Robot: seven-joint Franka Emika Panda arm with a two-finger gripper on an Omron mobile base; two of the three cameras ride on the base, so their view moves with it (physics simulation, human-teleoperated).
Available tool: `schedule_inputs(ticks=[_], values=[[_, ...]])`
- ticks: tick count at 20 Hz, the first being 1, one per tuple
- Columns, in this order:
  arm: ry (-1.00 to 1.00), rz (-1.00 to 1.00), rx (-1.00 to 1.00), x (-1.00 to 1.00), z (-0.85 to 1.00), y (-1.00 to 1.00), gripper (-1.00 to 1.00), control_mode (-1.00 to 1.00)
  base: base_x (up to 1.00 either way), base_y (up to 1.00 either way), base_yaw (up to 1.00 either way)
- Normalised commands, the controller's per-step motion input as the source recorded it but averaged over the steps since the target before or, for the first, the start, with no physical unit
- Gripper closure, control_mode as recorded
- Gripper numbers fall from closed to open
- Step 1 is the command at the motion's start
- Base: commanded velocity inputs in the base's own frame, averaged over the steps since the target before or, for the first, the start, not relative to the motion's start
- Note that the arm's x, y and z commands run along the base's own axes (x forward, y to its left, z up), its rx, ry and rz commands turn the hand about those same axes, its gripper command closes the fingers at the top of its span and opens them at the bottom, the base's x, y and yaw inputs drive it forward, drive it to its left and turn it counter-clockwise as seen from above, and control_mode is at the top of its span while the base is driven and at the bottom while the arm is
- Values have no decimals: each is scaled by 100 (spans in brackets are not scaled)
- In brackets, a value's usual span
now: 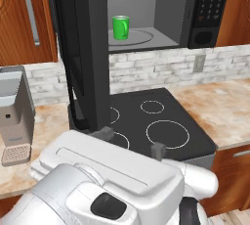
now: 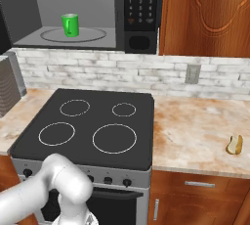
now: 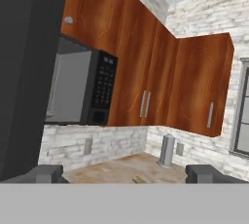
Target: Pick the mug from the counter and place it inside the microwave. Then close the microwave.
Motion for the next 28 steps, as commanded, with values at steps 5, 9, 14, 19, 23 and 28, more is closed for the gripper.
schedule_inputs(ticks=[5,9,14,19,23,28], values=[[0,0,0,19,-20,3,-100,-100,0,0,0],[0,0,0,10,-11,22,-100,-100,0,0,0],[0,0,-1,19,-10,28,-100,-100,0,0,0],[0,0,-4,35,-10,24,-100,-100,0,0,0],[0,0,-8,46,-9,15,-100,-100,0,0,0],[0,0,-9,35,-12,27,-100,-100,0,0,0]])
